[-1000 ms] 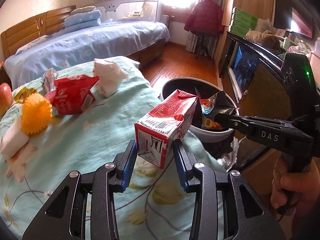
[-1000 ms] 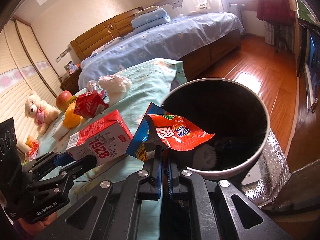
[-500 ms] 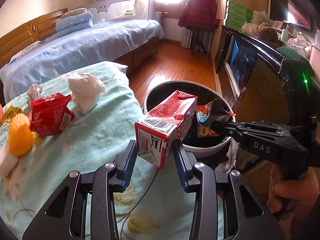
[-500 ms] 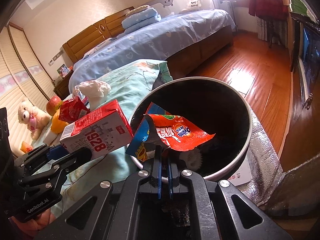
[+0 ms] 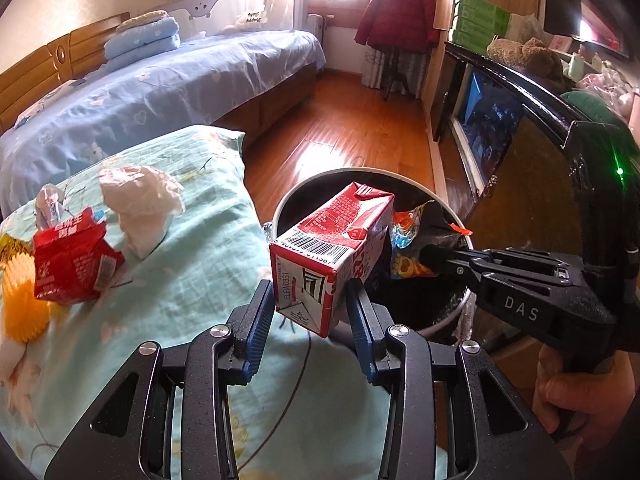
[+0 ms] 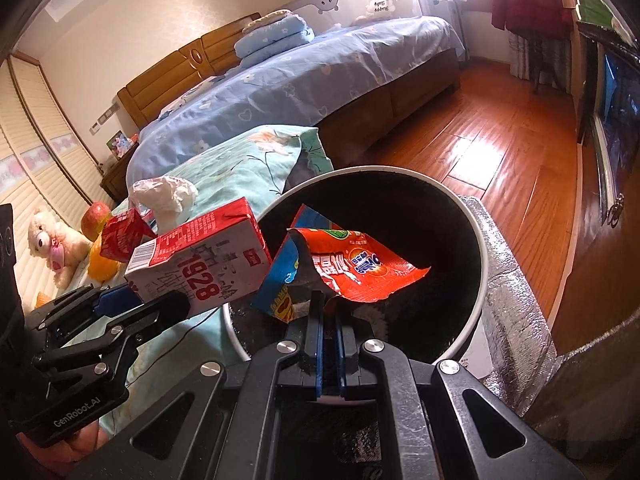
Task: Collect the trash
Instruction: 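Carry the chip bag and milk carton over the trash bin with both tools, then open both tools to drop the chip bag and carton into the bin, then grasp the red snack bag with the right tool while the left tool grasps the white sponge block, then carry the red snack bag and white sponge block toward the trash bin with both tools, then open both tools over the bin to drop the snack bag and sponge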
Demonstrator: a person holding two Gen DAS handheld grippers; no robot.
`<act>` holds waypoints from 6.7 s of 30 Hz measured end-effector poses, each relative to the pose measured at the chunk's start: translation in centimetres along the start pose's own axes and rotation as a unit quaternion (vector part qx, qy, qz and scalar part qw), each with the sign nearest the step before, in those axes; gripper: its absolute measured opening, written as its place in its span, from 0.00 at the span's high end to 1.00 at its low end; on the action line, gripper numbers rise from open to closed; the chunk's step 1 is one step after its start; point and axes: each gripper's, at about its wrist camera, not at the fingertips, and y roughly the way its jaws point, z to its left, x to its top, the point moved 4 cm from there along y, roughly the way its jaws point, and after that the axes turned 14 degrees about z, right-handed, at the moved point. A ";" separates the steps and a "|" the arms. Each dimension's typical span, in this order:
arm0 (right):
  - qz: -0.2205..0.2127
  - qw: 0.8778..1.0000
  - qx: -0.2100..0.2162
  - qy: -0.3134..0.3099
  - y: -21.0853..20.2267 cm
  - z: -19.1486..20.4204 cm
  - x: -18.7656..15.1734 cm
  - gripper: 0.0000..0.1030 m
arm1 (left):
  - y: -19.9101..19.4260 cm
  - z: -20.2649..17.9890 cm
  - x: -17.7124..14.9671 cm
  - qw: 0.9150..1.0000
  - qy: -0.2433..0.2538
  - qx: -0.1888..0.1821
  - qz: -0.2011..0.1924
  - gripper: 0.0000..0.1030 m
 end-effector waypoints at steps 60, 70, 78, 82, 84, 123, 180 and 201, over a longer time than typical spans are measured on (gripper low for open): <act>0.032 0.994 0.060 -0.082 3.7 14.3 -1.5 0.27 | -5.3 18.0 -13.9 0.970 -0.237 0.055 -0.006 0.35; 0.039 0.990 0.071 -0.117 5.1 18.9 -1.3 0.26 | -6.3 21.8 -15.7 0.958 -0.280 0.064 -0.009 0.30; 0.036 0.988 0.077 -0.127 6.2 21.2 -0.3 0.26 | -6.5 25.2 -15.3 0.953 -0.292 0.080 -0.008 0.30; 0.032 0.988 0.085 -0.122 6.7 22.0 0.6 0.26 | -6.6 26.7 -14.4 0.954 -0.286 0.087 -0.015 0.28; 0.030 0.988 0.087 -0.123 6.9 22.5 1.1 0.26 | -6.6 27.5 -13.9 0.957 -0.276 0.093 -0.015 0.23; 0.017 0.991 0.075 -0.111 5.1 20.1 -0.4 0.67 | -8.4 21.7 -15.6 0.974 -0.219 0.054 -0.039 0.57; -0.020 1.000 -0.005 0.006 -1.1 1.7 -1.8 0.67 | -2.0 4.1 -4.1 0.999 -0.043 0.006 -0.004 0.57; -0.008 1.000 -0.023 0.018 -0.4 -1.5 0.0 0.67 | 0.6 1.8 -0.3 0.999 -0.031 0.000 0.012 0.57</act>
